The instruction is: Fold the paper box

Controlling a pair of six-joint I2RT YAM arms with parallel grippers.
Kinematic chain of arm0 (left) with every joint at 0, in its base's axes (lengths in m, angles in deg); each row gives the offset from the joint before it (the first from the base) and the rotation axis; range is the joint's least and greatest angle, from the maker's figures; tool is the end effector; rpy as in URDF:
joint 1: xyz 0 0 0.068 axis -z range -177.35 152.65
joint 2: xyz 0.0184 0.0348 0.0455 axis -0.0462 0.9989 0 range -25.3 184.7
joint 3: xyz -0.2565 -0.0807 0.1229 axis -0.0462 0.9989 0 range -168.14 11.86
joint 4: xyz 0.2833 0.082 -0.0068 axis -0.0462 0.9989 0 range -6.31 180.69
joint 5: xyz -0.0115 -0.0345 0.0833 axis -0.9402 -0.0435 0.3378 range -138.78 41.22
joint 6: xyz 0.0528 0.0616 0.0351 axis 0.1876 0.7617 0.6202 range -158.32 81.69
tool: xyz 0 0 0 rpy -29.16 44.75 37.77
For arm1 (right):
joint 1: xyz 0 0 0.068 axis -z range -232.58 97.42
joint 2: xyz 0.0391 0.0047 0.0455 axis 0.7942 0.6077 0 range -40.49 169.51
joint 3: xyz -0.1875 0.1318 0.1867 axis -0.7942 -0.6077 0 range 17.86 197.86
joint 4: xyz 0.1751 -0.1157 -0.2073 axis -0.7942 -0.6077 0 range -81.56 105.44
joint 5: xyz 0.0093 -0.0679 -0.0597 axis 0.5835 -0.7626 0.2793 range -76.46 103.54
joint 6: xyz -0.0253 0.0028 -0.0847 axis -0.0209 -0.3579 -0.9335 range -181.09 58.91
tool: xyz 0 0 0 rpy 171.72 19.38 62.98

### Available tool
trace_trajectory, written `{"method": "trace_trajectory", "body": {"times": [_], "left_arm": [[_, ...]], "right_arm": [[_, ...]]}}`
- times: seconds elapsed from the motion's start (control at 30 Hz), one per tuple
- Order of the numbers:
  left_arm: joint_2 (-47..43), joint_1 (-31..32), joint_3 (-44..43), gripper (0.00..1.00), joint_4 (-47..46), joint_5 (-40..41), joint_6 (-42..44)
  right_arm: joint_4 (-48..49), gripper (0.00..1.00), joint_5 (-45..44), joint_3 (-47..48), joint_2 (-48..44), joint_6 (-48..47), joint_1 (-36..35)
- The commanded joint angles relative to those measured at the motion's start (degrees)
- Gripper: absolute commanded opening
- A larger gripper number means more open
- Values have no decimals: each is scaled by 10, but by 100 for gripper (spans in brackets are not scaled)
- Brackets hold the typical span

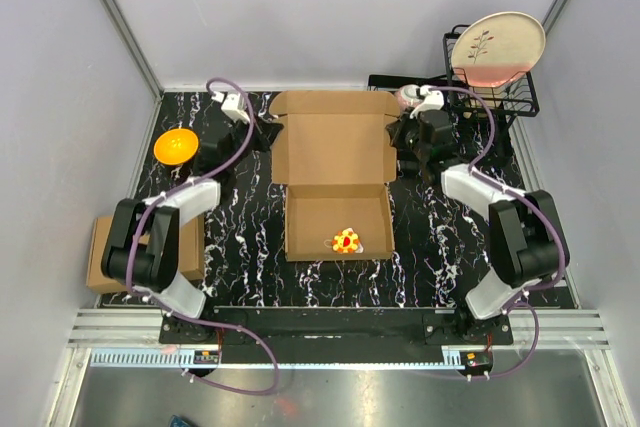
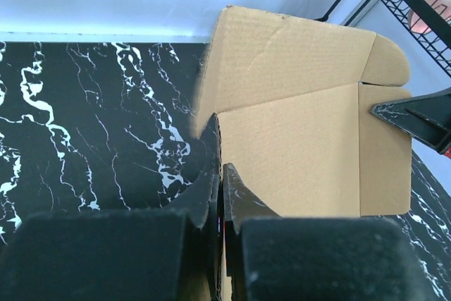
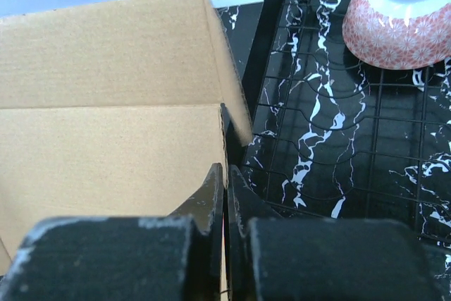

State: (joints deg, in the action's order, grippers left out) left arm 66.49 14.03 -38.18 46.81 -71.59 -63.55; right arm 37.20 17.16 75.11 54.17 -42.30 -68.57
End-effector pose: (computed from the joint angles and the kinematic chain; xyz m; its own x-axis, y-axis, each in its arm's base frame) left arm 0.4098 -0.1136 0.2465 -0.3141 -0.3376 -0.8873 0.4716 0.7557 -0.4544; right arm 0.4307 0.1286 0.2362 -0.3527 0.2333 -0.9062 -0.2322 0.9163 0.3263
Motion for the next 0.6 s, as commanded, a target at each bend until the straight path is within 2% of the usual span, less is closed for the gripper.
{"method": "trace_trajectory", "body": {"times": [0.0, 0.03, 0.27, 0.33, 0.43, 0.57], "left_arm": [[-57, 45, 75, 0, -183, 106, 34], [-61, 56, 88, 0, -203, 147, 41], [-64, 123, 152, 0, -309, 282, 102], [-57, 141, 173, 0, -367, 324, 121], [-34, 168, 201, 0, -462, 368, 154], [-19, 196, 217, 0, -521, 408, 178]], "right_arm": [[89, 0, -122, -36, -47, -40, -45], [95, 0, -138, -40, -49, -49, -54], [153, 0, -258, -75, -49, -82, -125], [189, 0, -294, -88, -47, -88, -138], [232, 0, -326, -114, -46, -96, -158], [282, 0, -358, -158, -58, -122, -182]]}}
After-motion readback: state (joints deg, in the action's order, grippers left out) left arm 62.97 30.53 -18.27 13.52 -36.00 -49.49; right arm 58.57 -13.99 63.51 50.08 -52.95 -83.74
